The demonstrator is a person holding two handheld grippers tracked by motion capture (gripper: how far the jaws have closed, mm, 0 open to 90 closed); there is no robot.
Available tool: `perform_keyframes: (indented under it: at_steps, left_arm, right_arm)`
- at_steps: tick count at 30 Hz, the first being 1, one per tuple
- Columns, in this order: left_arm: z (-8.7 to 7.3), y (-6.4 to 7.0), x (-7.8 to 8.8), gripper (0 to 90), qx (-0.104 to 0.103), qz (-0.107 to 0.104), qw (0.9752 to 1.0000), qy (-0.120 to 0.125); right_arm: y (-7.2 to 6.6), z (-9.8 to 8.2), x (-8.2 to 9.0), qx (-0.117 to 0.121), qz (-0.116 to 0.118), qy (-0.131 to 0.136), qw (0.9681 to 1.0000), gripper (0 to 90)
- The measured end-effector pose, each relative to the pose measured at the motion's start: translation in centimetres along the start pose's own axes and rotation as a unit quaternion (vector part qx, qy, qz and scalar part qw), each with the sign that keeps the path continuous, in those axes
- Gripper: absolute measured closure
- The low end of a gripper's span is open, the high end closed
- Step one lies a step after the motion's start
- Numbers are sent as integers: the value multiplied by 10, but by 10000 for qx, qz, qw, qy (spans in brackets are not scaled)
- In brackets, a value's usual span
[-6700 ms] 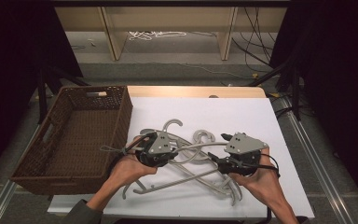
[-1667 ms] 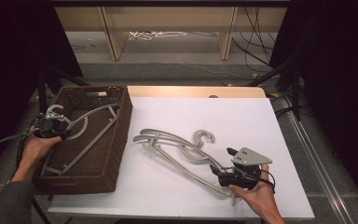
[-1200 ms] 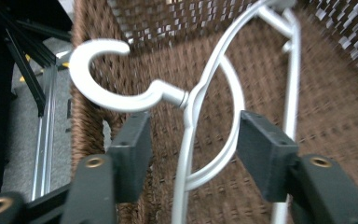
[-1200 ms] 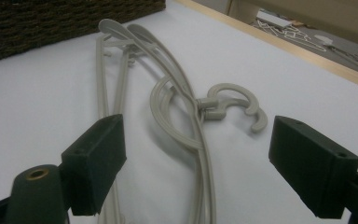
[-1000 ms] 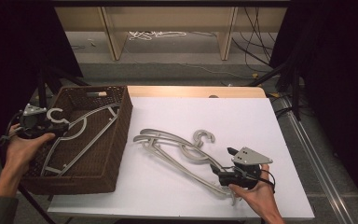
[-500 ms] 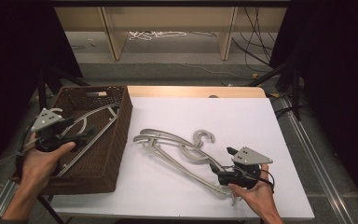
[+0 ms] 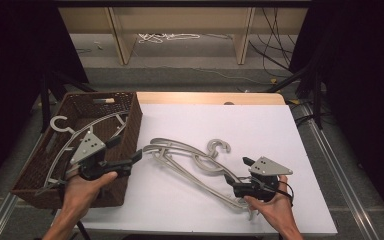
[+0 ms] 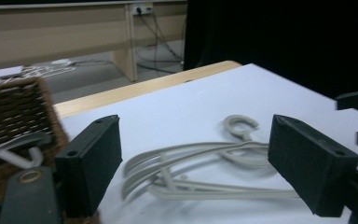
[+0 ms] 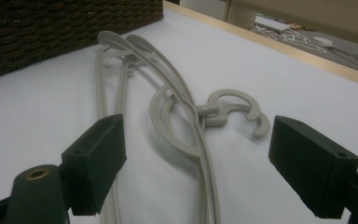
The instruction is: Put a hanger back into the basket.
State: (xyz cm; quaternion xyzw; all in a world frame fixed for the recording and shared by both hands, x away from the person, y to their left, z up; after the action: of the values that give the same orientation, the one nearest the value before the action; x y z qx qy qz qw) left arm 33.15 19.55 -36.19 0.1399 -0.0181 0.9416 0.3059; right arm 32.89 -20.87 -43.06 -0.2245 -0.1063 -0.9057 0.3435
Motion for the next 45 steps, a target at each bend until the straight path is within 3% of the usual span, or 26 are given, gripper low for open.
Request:
perform_keyframes:
  at_steps: [4,7,14,17,24,25,26,33,39,45]
  left_arm:
    - [-8,9,-7,169,-221,-195,9995,81]
    - [-14,13,-9,168,-178,-214,9996,112]
    - [-33,17,-11,157,-360,-327,9986,193]
    - [-43,16,-11,156,-492,-298,9983,127]
    - [-58,17,-7,157,-545,-212,9981,208]
    - [-59,20,-7,157,-476,-237,9984,198]
    - [-61,20,-8,157,-530,-323,9978,213]
    - [-65,24,-9,157,-621,-308,9976,75]
    - [-69,26,-11,158,-627,-386,9973,27]
    - [-72,28,-10,158,-704,-412,9967,-9]
  right_arm:
    - [1,-1,0,-29,-10,38,10000,196]
    - [2,-1,0,-66,11,52,10000,196]
    - [4,-4,-1,-81,15,55,10000,196]
    - [4,-4,-1,-93,19,55,9999,196]
    - [3,-4,-2,-59,28,25,10000,197]
    - [3,-5,-2,-60,20,23,10000,196]
    - [3,-5,-4,-65,51,43,10000,197]
    - [5,-6,-6,52,131,-27,9999,243]
    - [8,-7,-14,95,155,-278,9994,247]
    - [11,-5,-31,171,151,-712,9972,249]
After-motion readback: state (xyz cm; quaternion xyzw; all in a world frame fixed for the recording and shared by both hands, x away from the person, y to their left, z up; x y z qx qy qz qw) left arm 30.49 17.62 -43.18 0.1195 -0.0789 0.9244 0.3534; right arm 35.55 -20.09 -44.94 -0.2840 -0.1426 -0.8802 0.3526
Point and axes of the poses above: each handheld gripper's, and its own axes: x roughly backward along the jaws, z roughly out of its top, y roughly to its right, the point moved 1 cm from there along -x, roughly forward along the jaws, and after that the axes turned 1 degree about z, right-handed, at the moved point
